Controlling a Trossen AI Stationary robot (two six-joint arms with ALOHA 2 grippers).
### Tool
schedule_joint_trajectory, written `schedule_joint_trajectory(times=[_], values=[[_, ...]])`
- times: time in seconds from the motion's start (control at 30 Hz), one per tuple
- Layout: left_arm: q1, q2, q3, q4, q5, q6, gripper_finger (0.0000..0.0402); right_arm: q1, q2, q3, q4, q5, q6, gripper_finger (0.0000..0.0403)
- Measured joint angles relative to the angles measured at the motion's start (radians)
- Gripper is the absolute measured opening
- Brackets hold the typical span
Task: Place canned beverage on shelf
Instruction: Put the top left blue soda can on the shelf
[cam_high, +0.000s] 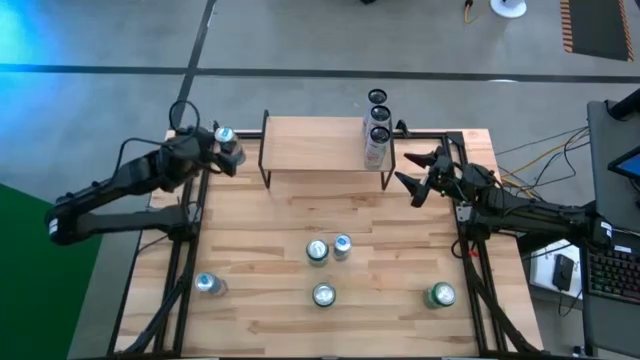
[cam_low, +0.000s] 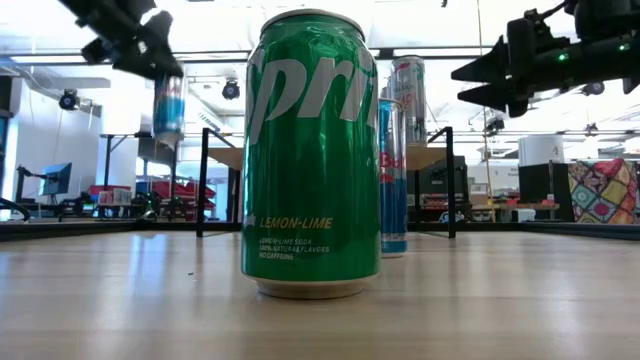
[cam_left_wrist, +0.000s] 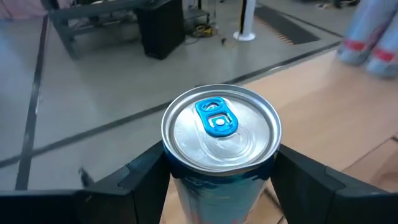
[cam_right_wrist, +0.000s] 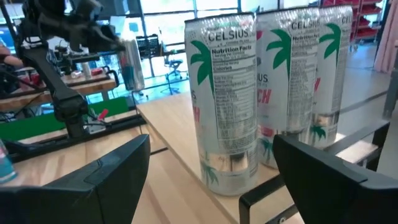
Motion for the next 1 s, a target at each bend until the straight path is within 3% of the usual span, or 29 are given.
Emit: schedule_joint_trajectory(times=[0.2,0.37,0.5,0.8,1.0], values=[[-0.002,0.098,0.049,0.109,0.131,0.044,0.0231,0.000,-0.013,0.000,0.001,0.010,-0.003,0.0327],[0.002,0.181,0.055,0.280,0.142,0.144,0.0231,0.000,-0.015,0.000,0.005,0.034,-0.003,0.0327],[0.024,0.251,0.096,0.448,0.316,0.212,0.0231,0.000,-0.013,0.000,0.016,0.112,-0.013,0.0327],[0.065,0.534,0.298,0.465,0.432,0.379,0.0231,0.000,0.021,0.000,0.005,0.148,0.019,0.0327],[0.135,0.701,0.387,0.544,0.591,0.387,0.0231,0.000,0.041,0.000,-0.041,0.266,0.083,0.0327]])
